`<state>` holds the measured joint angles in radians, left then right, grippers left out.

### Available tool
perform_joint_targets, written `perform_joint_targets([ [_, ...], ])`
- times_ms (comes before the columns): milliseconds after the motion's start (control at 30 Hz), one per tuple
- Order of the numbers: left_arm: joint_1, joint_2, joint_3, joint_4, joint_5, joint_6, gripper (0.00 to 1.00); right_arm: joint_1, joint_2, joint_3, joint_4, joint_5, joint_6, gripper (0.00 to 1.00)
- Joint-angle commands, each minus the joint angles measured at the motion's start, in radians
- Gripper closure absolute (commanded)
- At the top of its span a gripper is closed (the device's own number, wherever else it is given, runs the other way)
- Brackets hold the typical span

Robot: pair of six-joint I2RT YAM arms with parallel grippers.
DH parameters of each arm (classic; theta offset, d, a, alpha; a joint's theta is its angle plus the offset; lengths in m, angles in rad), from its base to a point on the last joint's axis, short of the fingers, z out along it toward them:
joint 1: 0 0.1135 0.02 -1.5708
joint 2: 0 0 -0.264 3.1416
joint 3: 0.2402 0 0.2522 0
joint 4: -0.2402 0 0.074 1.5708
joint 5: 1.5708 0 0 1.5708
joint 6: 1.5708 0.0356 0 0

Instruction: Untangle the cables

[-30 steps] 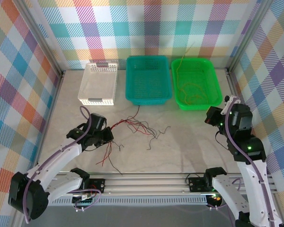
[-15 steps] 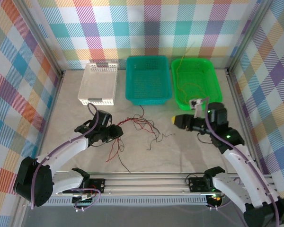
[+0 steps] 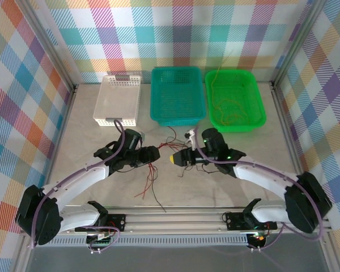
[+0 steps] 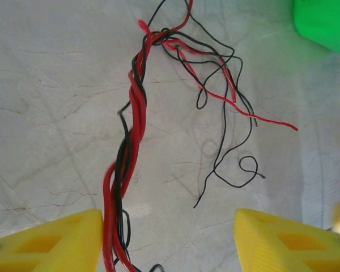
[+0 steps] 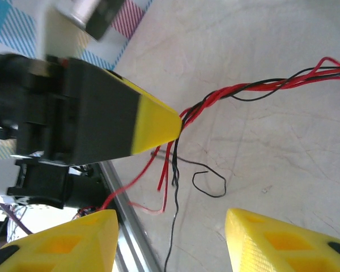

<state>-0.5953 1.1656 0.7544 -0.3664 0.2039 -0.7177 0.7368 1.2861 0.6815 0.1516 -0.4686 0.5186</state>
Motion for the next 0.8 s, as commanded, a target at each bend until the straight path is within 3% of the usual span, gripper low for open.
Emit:
perform_joint_targets([
  [0,-0.003,-0.037,-0.018,-0.036,-0.046,-0.003,0.38,0.034,0.075,-0.003,0.176,0.034,0.027,0.47],
  [133,-0.002,-0.114,-0.025,-0.134,-0.141,0.016,0.33,0.056,0.194,0.025,0.236,0.05,0.071,0.48],
  [300,0.0,-0.24,-0.046,-0.266,-0.254,0.022,0.3,0.115,0.31,0.107,0.166,0.123,0.049,0.49],
  [533,0.004,-0.361,-0.111,-0.332,-0.258,-0.01,0.3,0.217,0.455,0.222,0.029,0.218,-0.018,0.5],
  [767,0.005,-0.374,-0.156,-0.33,-0.211,-0.004,0.3,0.249,0.476,0.175,-0.009,0.326,-0.065,0.47],
])
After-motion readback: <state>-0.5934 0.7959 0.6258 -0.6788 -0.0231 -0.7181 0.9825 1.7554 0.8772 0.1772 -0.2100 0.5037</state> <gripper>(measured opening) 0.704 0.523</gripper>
